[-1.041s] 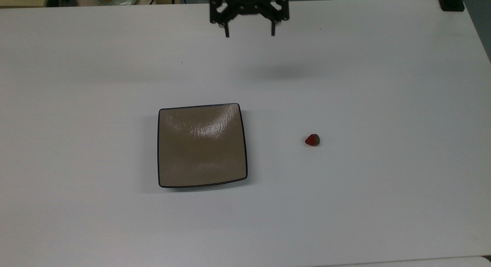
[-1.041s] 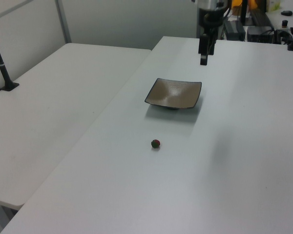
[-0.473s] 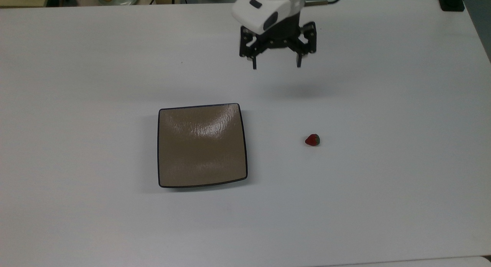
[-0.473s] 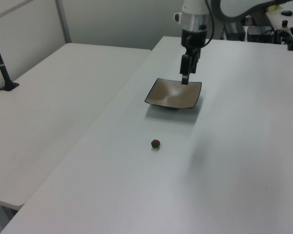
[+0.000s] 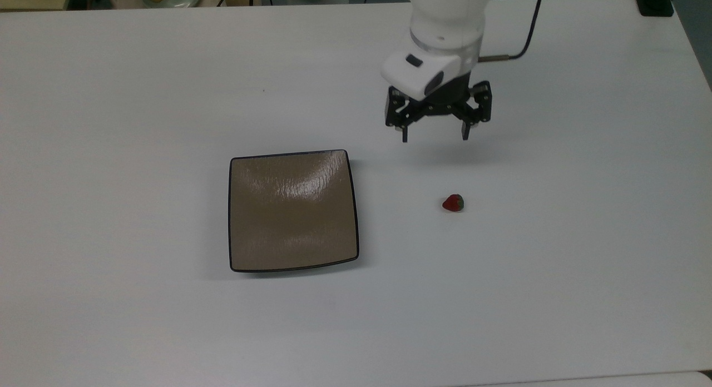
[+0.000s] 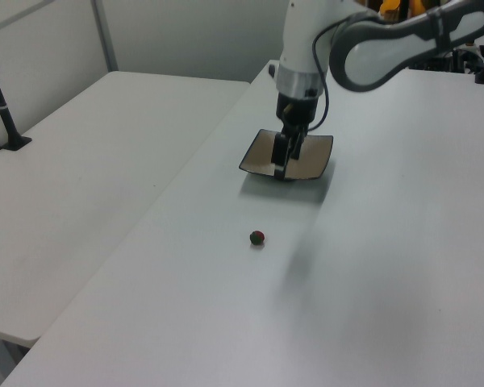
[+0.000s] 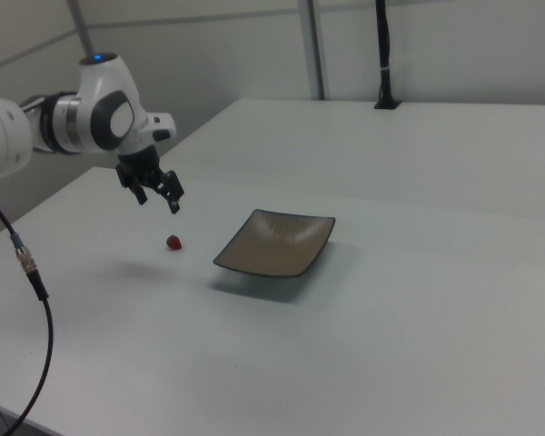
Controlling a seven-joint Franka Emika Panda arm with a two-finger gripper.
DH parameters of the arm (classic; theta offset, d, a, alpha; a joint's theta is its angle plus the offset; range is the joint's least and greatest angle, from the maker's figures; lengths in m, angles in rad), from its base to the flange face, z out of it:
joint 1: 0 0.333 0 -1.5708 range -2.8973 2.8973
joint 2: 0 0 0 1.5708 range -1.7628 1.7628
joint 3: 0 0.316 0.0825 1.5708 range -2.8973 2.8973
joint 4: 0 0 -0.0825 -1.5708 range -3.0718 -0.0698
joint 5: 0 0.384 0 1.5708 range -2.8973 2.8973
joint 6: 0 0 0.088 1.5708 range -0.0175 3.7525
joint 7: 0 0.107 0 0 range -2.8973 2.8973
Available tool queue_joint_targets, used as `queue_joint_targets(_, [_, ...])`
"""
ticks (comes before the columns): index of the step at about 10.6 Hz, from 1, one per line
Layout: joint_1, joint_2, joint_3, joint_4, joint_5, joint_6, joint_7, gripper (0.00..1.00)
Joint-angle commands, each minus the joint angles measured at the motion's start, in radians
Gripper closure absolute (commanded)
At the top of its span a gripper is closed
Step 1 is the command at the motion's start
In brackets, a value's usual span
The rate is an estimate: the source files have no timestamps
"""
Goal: Strawberries on a ceramic plate
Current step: 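Move the open gripper over the red strawberry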
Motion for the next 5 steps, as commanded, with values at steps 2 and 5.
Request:
queue_joint_targets(2, [0.032,0.095,-0.009,0.015,-0.025,0.11,0.027,0.0])
queue_joint_targets(5, [0.03,0.149,-0.001,0.014,-0.026,0.235,0.025,0.0])
